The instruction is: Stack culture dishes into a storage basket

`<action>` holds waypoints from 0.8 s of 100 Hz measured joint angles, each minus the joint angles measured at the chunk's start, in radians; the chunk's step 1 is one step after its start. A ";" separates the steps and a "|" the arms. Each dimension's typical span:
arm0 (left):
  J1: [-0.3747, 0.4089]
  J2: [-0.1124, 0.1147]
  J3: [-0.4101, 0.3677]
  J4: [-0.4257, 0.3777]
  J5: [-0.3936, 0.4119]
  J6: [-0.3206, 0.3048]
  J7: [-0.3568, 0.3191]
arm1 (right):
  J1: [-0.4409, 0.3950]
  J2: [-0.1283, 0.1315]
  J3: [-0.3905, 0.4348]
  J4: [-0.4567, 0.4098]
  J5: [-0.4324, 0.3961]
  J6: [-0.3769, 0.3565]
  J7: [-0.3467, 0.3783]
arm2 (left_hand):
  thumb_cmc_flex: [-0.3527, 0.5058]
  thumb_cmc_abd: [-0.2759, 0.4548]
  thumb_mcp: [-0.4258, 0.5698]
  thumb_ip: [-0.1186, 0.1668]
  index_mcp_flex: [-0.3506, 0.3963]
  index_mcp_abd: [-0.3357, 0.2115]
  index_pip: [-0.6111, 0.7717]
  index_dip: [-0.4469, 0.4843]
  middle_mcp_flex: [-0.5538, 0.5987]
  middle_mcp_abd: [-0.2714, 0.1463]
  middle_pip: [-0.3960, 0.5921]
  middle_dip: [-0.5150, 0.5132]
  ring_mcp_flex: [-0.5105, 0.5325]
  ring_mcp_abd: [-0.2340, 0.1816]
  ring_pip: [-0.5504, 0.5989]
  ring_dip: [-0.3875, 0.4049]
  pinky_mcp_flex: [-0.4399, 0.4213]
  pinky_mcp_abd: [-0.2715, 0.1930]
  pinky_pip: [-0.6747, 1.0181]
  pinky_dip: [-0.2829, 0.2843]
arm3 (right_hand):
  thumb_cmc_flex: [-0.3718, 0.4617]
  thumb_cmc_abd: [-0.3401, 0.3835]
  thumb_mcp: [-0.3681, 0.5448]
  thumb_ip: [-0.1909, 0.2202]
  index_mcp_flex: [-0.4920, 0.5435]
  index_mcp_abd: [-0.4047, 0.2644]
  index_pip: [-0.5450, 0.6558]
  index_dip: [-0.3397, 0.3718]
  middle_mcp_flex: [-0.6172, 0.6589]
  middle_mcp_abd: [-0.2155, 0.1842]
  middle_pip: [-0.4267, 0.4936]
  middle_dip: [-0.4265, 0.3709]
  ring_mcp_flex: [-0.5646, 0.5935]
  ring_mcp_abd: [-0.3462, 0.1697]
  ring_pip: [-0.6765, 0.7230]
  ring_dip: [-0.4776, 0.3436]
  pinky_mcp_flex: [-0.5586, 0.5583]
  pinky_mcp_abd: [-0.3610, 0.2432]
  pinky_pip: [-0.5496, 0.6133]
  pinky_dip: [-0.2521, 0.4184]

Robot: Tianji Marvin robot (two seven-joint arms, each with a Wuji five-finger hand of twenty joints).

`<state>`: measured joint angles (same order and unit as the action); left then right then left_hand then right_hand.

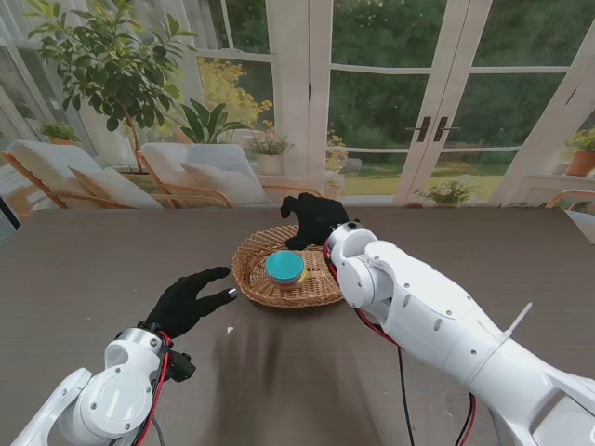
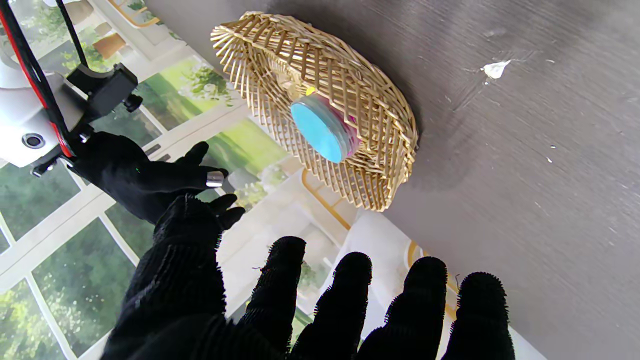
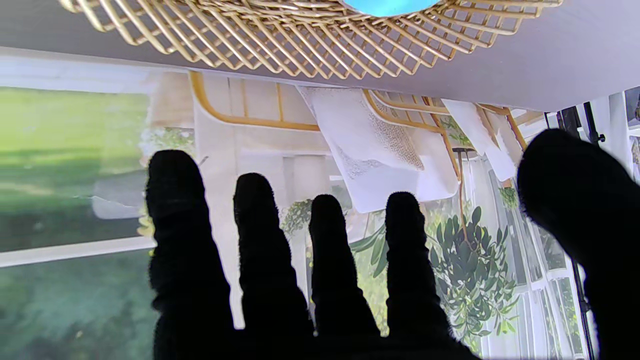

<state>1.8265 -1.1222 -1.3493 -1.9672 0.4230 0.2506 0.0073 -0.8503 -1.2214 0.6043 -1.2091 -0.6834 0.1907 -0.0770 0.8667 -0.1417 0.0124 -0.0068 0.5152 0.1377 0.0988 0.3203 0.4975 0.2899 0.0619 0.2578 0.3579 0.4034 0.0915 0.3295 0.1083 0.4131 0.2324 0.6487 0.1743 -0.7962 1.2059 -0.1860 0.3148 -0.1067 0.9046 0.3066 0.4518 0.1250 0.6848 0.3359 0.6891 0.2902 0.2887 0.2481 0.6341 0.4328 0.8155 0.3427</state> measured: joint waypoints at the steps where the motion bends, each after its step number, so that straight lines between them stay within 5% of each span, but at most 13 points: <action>1: 0.001 0.000 0.000 0.000 0.000 -0.002 0.001 | -0.005 0.004 0.005 -0.006 -0.003 -0.002 0.003 | 0.000 0.000 0.000 0.000 0.000 0.000 0.000 0.000 0.000 0.000 0.000 0.000 0.000 0.000 0.000 0.000 0.000 0.000 0.000 0.000 | 0.000 0.000 0.000 0.000 0.000 0.000 0.000 0.000 0.000 0.000 0.000 0.000 0.000 0.000 0.000 0.000 0.000 0.000 0.000 0.000; 26: 0.012 -0.002 -0.007 0.000 0.000 -0.038 0.012 | -0.114 0.063 0.127 -0.125 -0.059 -0.053 0.064 | 0.000 0.000 0.000 0.000 0.000 0.000 0.000 0.000 0.000 0.000 0.000 0.000 0.000 0.000 0.000 0.000 0.000 0.000 0.000 0.000 | 0.000 0.000 0.000 0.000 0.000 0.000 -0.008 0.000 0.012 -0.002 -0.002 0.001 0.000 -0.005 -0.007 0.000 0.000 0.000 0.000 0.000; 80: 0.014 -0.004 -0.013 0.019 -0.020 -0.089 0.024 | -0.362 0.119 0.385 -0.327 -0.100 -0.172 0.128 | 0.000 0.000 0.000 0.000 0.000 0.000 0.000 0.000 0.000 0.000 0.000 0.000 0.000 0.000 0.000 0.000 0.000 0.000 0.000 0.000 | 0.000 0.015 0.000 0.000 0.000 0.000 -0.012 0.000 0.025 -0.002 -0.025 0.001 0.000 -0.007 -0.018 0.000 0.000 0.000 0.000 -0.020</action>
<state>1.8406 -1.1266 -1.3619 -1.9480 0.4028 0.1618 0.0314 -1.2120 -1.1023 0.9894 -1.5364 -0.7833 0.0186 0.0510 0.8668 -0.1417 0.0124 -0.0068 0.5154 0.1381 0.0989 0.3203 0.4975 0.2899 0.0619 0.2578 0.3579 0.4033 0.0915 0.3295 0.1083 0.4135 0.2323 0.6487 0.1743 -0.7811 1.2058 -0.1859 0.3148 -0.1067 0.8926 0.3067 0.4764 0.1225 0.6601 0.3367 0.6891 0.2833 0.2711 0.2481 0.6343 0.4327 0.8155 0.3225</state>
